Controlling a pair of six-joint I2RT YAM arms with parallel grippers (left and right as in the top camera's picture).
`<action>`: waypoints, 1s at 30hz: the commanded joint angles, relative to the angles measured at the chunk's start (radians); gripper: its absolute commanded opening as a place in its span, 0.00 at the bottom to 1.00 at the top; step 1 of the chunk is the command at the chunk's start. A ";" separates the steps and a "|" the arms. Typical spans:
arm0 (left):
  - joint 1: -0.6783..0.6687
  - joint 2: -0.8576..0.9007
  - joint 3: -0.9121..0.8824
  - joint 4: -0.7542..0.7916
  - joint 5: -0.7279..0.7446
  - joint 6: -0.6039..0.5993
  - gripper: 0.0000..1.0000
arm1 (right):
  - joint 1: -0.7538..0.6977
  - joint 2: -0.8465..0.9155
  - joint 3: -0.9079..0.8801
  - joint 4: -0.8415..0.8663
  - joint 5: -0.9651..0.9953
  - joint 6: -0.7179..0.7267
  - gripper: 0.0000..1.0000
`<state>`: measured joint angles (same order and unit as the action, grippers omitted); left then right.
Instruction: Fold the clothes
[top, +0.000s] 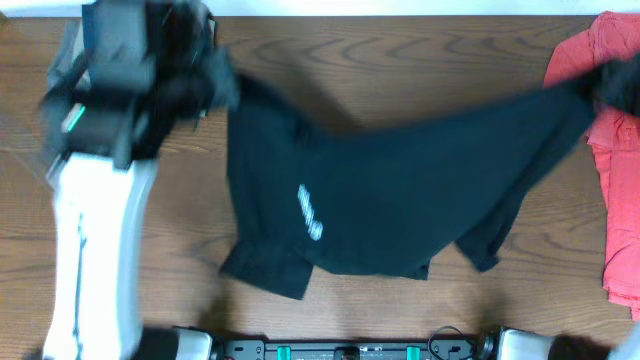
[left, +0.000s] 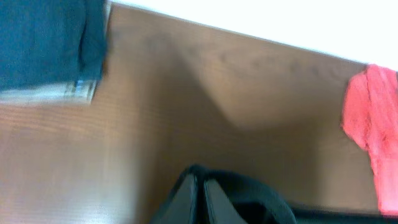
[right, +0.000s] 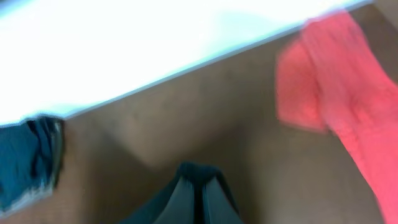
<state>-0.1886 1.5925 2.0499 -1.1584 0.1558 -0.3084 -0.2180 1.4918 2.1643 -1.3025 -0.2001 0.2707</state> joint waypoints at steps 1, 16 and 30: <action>0.055 0.111 0.064 0.104 -0.020 0.079 0.06 | -0.003 0.076 0.014 0.100 -0.136 0.009 0.01; 0.200 0.100 0.841 0.114 -0.006 0.136 0.06 | -0.230 0.127 0.634 0.023 -0.142 -0.001 0.01; 0.191 0.446 0.555 -0.478 0.116 0.134 0.06 | -0.095 0.275 0.254 -0.331 -0.145 -0.133 0.01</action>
<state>0.0048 1.9179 2.7007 -1.5948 0.2379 -0.1825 -0.3626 1.7229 2.5294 -1.6238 -0.3477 0.1883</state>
